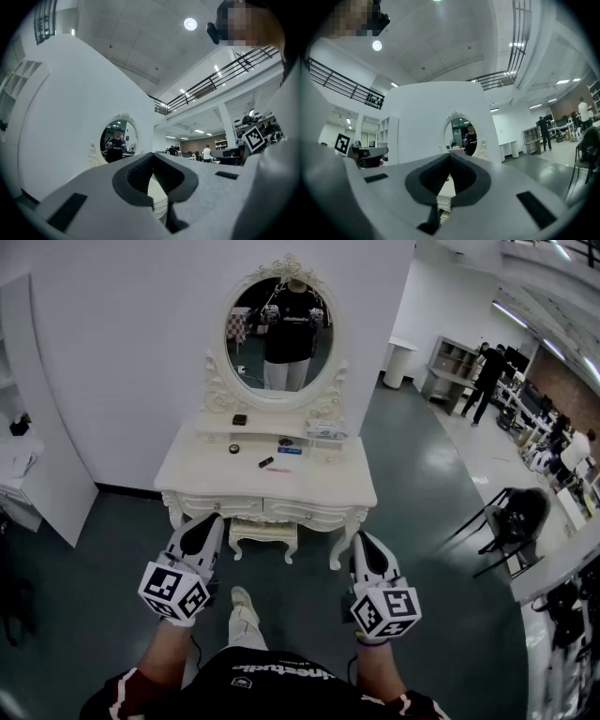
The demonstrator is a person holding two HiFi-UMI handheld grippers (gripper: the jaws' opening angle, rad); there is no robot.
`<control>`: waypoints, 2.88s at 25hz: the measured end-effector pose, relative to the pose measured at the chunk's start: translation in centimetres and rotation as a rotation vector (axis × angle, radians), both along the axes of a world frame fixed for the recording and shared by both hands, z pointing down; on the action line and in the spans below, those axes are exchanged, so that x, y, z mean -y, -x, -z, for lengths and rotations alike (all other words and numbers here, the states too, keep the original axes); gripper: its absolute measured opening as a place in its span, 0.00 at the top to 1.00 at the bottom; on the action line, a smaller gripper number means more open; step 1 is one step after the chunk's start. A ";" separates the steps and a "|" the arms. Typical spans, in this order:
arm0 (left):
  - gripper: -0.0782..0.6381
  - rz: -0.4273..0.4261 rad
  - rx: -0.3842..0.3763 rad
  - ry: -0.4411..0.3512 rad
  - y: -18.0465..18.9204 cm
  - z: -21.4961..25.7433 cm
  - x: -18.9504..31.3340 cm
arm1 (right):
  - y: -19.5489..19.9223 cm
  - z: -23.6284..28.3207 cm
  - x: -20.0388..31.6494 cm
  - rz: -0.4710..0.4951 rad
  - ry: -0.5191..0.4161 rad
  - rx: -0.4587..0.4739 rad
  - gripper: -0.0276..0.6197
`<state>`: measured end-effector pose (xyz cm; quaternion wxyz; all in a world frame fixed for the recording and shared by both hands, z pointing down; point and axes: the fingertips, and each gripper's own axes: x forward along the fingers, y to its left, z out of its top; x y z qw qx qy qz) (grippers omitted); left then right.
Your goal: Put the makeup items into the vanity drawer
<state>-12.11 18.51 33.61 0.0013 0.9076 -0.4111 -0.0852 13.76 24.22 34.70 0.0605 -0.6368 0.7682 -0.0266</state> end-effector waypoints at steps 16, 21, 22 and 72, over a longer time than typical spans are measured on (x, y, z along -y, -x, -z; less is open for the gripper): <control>0.88 -0.039 0.018 -0.011 -2.0 0.1 0.6 | -1.1 -0.4 0.5 -0.015 -0.011 0.020 0.96; 0.88 -0.029 0.012 -0.008 -1.8 0.2 0.7 | -1.1 -0.2 0.6 -0.001 -0.010 0.042 0.96; 0.88 -0.027 0.011 -0.008 -1.7 0.2 0.7 | -1.0 -0.2 0.6 0.002 -0.009 0.042 0.96; 0.88 -0.053 0.037 0.082 -2.8 -2.4 18.9 | -0.7 -1.6 18.8 0.014 0.076 0.052 0.95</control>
